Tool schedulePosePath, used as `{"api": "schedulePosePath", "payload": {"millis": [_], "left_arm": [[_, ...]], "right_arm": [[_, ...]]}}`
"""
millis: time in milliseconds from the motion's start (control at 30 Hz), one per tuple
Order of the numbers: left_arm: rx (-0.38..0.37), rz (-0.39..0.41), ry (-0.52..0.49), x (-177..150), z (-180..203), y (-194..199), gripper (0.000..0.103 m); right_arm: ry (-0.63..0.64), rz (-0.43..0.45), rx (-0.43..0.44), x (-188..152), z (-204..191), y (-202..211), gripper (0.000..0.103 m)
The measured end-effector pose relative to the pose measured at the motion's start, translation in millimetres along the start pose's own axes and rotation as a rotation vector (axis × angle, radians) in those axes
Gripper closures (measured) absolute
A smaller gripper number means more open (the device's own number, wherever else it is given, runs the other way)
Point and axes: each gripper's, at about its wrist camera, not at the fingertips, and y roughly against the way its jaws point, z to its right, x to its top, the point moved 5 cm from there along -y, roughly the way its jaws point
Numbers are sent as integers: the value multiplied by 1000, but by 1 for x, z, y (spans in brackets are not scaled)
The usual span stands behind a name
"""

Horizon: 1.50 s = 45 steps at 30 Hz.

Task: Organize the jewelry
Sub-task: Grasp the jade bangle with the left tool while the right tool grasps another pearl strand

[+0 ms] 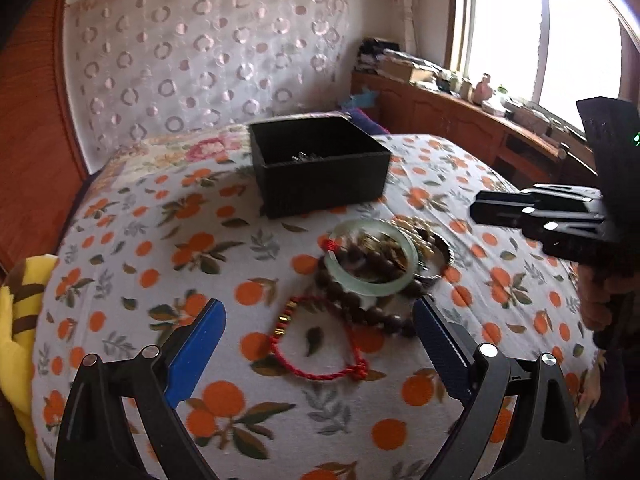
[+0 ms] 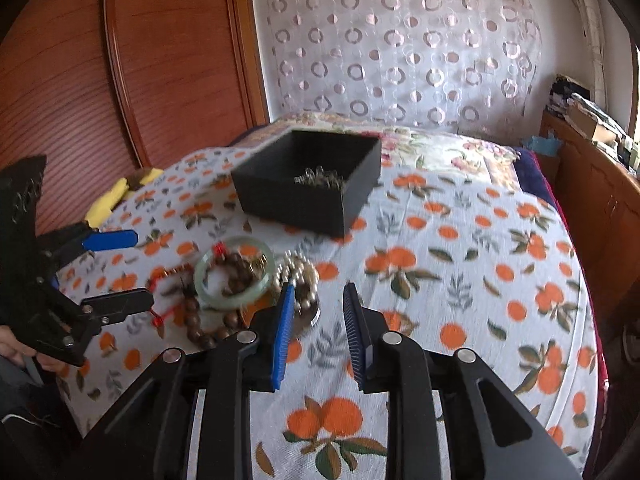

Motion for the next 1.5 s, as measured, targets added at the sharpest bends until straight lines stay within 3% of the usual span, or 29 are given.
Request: {"api": "schedulePosePath", "payload": {"millis": [333,667,733,867,1000,1500], "left_arm": [[-54,-59,-73,10,34,-21,12],[-42,-112,-74,26,45,-54,12],[-42,-115,-74,29,46,-57,17],[-26,-112,-74,33,43,-63,21],[-1,-105,-70,32,38,-66,33],[11,-13,-35,25,34,-24,34]], "right_arm": [[5,-6,-36,-7,9,-9,76],[-21,13,-44,-8,14,-4,76],[-28,16,-46,-8,14,-3,76],[-33,15,-48,-8,16,-4,76],[-33,16,-45,-7,17,-4,76],[7,-30,-19,-2,3,-22,76]]}}
